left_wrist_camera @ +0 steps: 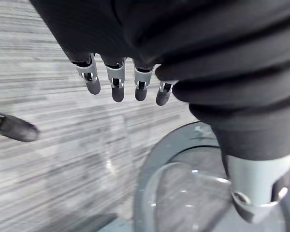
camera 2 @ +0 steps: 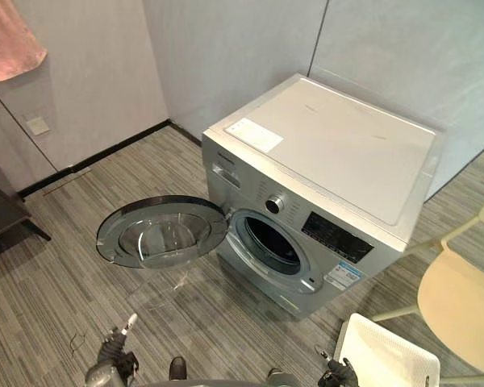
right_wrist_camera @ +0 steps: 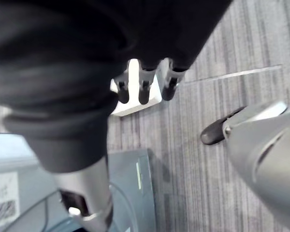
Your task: Pick up the laundry basket with both hands and put the clothes into the washing machine.
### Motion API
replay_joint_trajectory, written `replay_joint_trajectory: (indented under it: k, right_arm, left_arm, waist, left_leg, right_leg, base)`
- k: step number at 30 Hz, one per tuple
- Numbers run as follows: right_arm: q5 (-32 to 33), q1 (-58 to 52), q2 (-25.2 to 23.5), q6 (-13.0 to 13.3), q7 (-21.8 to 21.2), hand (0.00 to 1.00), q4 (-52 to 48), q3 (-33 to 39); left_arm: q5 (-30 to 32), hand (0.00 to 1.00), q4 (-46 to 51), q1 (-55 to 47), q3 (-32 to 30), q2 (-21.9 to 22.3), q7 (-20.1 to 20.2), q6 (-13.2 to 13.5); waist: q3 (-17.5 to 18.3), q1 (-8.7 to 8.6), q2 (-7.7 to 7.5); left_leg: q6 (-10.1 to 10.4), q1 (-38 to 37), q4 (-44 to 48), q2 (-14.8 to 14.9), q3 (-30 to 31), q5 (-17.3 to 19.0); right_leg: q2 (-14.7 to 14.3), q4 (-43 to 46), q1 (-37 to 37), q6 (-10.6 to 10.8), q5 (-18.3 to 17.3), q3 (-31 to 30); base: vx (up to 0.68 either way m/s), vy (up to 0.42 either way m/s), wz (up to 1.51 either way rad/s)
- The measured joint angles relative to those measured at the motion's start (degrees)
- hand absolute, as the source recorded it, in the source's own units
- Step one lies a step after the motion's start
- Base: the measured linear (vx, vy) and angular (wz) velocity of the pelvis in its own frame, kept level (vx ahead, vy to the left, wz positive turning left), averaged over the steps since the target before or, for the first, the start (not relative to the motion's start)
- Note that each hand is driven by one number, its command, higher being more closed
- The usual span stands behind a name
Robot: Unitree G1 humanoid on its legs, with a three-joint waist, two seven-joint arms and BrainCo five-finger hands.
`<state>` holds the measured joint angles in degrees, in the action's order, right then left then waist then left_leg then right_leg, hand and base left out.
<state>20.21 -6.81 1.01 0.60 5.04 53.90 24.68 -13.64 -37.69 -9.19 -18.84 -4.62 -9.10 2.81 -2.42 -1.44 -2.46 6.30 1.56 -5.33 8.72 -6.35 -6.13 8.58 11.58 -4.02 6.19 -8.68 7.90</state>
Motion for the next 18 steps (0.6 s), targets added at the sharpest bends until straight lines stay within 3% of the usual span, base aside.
replay_joint_trajectory:
  k: [5, 11, 15, 18]
  right_arm:
    - [-0.04, -0.97, -0.56, 0.57, -0.28, 0.00, -0.05, 0.17]
    - [-0.48, -4.42, 0.21, 0.05, -0.29, 0.00, 1.70, 2.86]
    - [-0.59, -4.67, 1.40, -0.71, -0.38, 0.00, 3.17, 5.11]
    - [-0.57, -3.84, 1.56, -1.14, -1.21, 0.00, 3.18, 5.87]
  left_arm:
    - [-1.53, 0.00, 2.90, 2.31, -2.03, -1.40, -1.24, 0.32]
    - [-1.41, 0.00, 3.68, 7.07, -2.11, -4.70, -2.47, 0.27]
    - [-1.34, 0.00, 3.67, 11.21, -2.10, -9.46, -2.42, -0.06]
    - [-0.23, 0.00, 3.18, 16.26, -2.14, -16.93, -2.14, -0.58]
  waist:
    - [-0.04, -0.44, 0.54]
    - [-0.16, -0.89, 3.08]
    - [-0.34, -0.95, 2.95]
    - [-1.46, -0.86, 1.68]
  left_leg:
    - [-0.14, -0.84, -0.01, -0.76, 0.36, 0.09]
    - [-0.44, -0.84, -0.46, -0.66, -0.47, 0.43]
    - [-1.02, 0.34, -0.48, -0.58, -1.75, 1.35]
    - [-1.04, 2.84, -0.13, -0.65, -2.77, 1.37]
  right_leg:
    - [0.61, -1.20, 1.83, 0.35, 0.24, 0.23]
    - [0.55, -1.93, 1.77, 0.25, 0.18, 0.38]
    - [0.41, -3.51, 0.66, 0.55, 0.51, -0.37]
    - [0.30, -5.17, -1.63, 0.45, 2.17, -1.37]
  base:
    - [0.06, 0.033, 0.08]
    - [-0.01, -0.001, -0.03]
    - [0.00, 0.013, -0.12]
    - [0.05, 0.031, -0.19]
